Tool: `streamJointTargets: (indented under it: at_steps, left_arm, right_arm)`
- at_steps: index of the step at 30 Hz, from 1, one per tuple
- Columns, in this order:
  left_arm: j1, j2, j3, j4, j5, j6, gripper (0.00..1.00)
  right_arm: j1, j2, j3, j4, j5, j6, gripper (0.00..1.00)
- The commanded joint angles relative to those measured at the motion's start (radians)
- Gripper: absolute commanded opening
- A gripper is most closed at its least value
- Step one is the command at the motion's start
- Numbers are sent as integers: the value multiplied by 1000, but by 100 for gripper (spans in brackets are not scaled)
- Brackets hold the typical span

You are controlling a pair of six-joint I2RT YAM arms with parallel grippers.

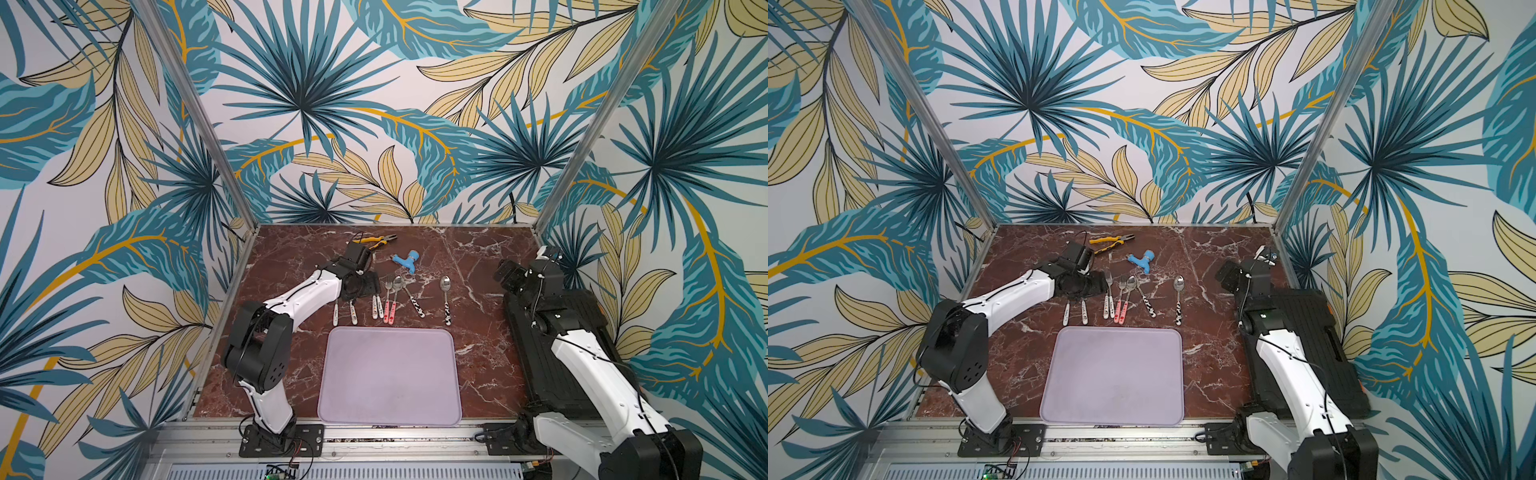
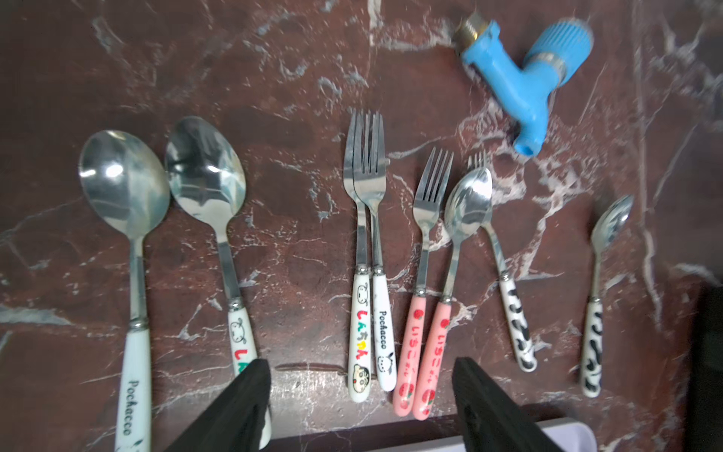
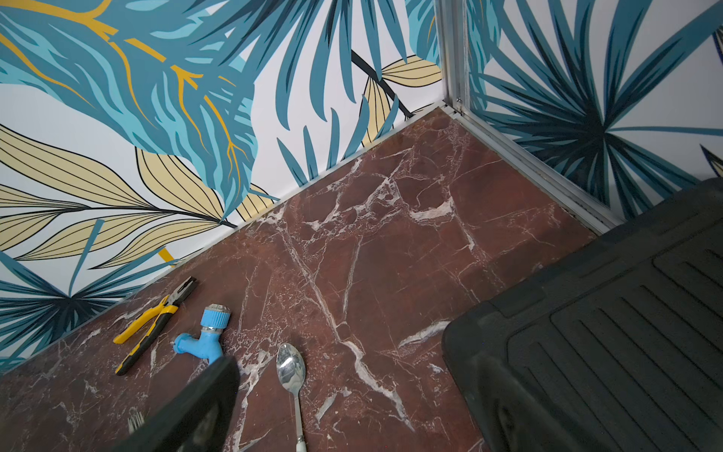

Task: Set the spoon and fork side by side
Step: Pick up the fork at the center of the board.

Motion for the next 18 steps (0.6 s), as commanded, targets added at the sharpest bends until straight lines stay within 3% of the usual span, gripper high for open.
streamJointTargets:
  at_steps: [1, 4, 10, 18]
  left_arm:
    - [-13, 60, 78, -64, -18, 25, 69]
    - [-22, 118, 114, -84, -14, 38, 56]
    - [-28, 189, 151, -112, -23, 42, 42]
    - [-27, 243, 174, -138, -33, 54, 34]
  right_arm:
    - [1, 10, -18, -21, 21, 16, 100]
    - [1, 17, -15, -27, 26, 17, 99]
    - [1, 14, -14, -33, 35, 15, 100]
    - [1, 13, -15, -34, 40, 17, 99]
